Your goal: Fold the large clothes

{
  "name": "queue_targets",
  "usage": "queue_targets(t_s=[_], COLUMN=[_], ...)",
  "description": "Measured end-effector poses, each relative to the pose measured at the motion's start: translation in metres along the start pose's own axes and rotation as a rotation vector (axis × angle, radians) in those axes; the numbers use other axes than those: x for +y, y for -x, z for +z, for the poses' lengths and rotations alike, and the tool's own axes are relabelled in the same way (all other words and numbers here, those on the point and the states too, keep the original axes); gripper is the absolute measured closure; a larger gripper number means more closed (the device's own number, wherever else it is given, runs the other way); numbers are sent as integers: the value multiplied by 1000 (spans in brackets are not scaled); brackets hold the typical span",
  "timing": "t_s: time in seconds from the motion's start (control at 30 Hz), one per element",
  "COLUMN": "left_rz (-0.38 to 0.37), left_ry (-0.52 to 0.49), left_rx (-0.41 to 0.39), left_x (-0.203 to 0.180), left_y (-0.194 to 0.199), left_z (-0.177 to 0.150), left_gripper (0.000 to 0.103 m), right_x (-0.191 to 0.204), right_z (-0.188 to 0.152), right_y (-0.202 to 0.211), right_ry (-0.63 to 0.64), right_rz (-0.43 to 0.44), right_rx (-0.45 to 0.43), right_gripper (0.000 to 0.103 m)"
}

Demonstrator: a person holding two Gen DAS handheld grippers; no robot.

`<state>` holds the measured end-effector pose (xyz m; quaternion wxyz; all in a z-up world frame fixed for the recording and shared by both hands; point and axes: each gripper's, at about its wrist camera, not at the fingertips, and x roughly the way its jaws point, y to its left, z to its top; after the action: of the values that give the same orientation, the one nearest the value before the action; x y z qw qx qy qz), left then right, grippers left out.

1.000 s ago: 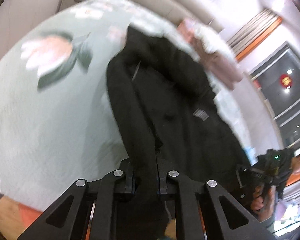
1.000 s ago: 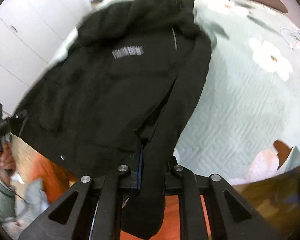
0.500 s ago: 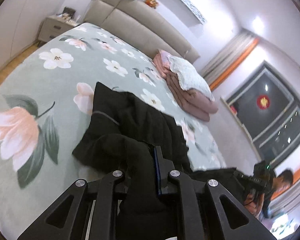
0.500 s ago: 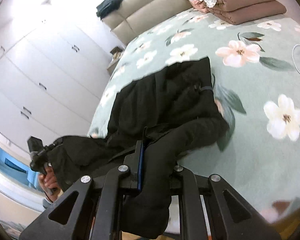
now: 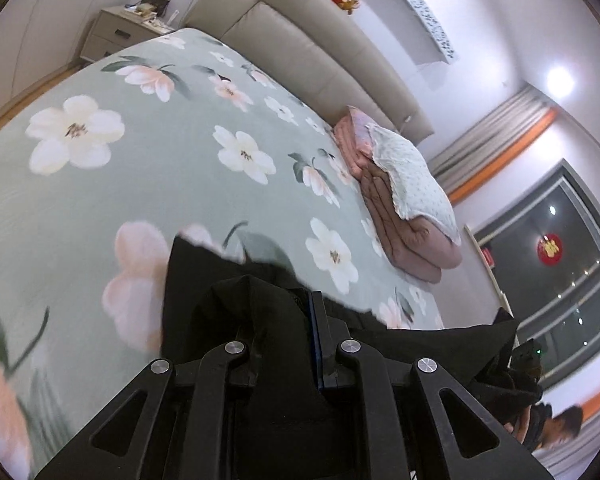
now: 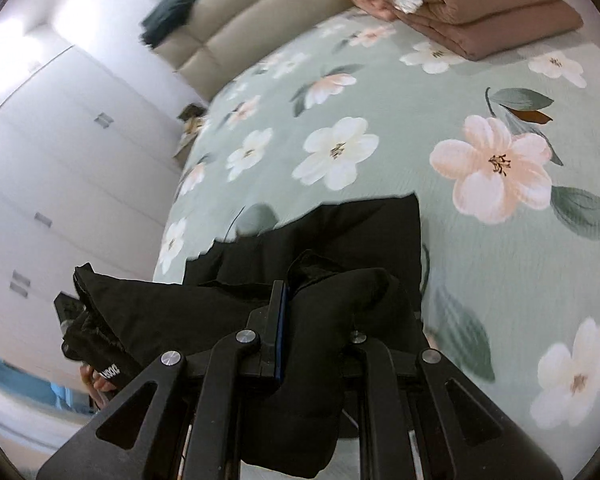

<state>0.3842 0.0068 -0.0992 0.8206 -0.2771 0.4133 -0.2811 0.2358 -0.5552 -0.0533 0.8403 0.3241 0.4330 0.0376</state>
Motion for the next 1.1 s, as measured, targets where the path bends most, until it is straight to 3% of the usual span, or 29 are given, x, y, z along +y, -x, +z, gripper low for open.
queue_targets(t_s=[0.1, 0.23, 0.33, 0.43, 0.6, 0.8, 0.9, 0.97, 1.07, 1.1], left_rz=[44, 215, 319, 354, 386, 282, 138, -5, -162, -173], left_ry=[-27, -46, -21, 12, -62, -63, -11, 48, 36, 15], left_rx=[-9, 80, 179, 261, 293, 366, 378, 444, 580, 597], left_x=[-14, -5, 21, 49, 55, 52, 54, 60, 59, 55], left_y=[-22, -81, -129, -166, -191, -156, -121, -100, -77, -71], left_z=[27, 38, 28, 11, -1, 28, 56, 72, 78, 78], left_gripper=[86, 84, 84, 83, 82, 79, 76, 71, 56, 48], right_x=[-7, -18, -37, -57, -63, -57, -56, -61, -69, -67], right_z=[34, 58, 54, 41, 27, 44, 61, 70, 74, 74], right_y=[-20, -71, -116, -161, -204, -183, -150, -129, -108, -103], right_ry=[-45, -49, -57, -78, -19, 15, -24, -100, -189, -188], right_rz=[-26, -163, -234, -275, -350, -335, -280, -201, -71, -52], right_rx=[6, 49, 110, 181, 231, 262, 219, 224, 266, 277], right_gripper=[86, 85, 85, 84, 83, 83, 83, 81, 76, 75])
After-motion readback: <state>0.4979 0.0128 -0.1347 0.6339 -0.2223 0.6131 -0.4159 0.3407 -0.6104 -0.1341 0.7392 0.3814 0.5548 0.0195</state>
